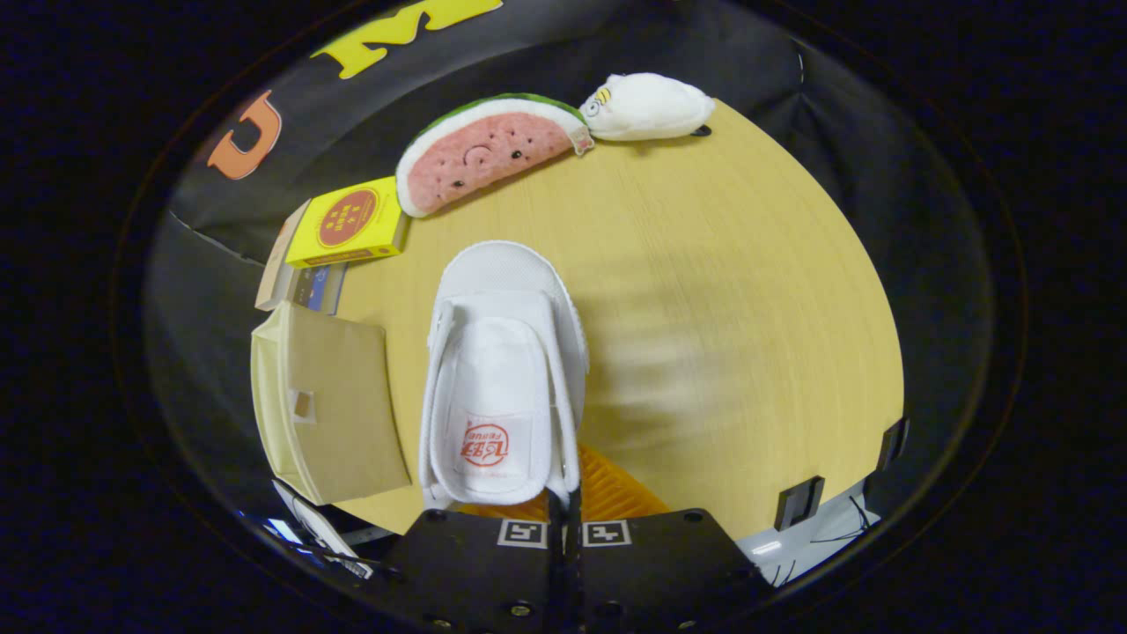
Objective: Open the storage box then place both shoes into the box .Put the left shoe in first, then the right shoe, with the right side of both shoes facing outward in a uniform manner.
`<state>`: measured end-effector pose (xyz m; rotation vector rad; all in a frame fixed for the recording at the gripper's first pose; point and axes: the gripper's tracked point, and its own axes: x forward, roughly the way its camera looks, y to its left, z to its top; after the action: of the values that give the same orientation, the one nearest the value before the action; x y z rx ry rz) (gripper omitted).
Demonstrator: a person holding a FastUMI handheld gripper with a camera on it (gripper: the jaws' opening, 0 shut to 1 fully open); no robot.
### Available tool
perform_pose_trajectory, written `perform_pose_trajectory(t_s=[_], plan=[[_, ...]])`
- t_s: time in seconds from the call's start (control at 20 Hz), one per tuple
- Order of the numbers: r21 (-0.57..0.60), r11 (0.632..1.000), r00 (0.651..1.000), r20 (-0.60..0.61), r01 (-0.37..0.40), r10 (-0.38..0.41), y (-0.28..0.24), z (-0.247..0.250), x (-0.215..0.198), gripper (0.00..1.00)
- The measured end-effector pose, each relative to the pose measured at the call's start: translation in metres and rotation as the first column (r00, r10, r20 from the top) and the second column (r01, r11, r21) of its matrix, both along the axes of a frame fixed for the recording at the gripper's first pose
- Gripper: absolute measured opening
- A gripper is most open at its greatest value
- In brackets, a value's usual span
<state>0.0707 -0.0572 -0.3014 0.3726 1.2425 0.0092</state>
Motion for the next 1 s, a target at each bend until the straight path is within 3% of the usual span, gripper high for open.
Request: perform_pose_trajectory(t_s=[0.35,0.7,1.0], plan=[[0.023,0.997,0.993,0.096,-0.073,0.071,0.096,0.074,0.005,0.0],[0.023,0.984,0.976,0.129,-0.177,0.173,0.216,0.099,0.007,0.0],[-0.066,0.987,0.979,0.133,-0.149,0.157,0.29,0.091,0.017,0.0]])
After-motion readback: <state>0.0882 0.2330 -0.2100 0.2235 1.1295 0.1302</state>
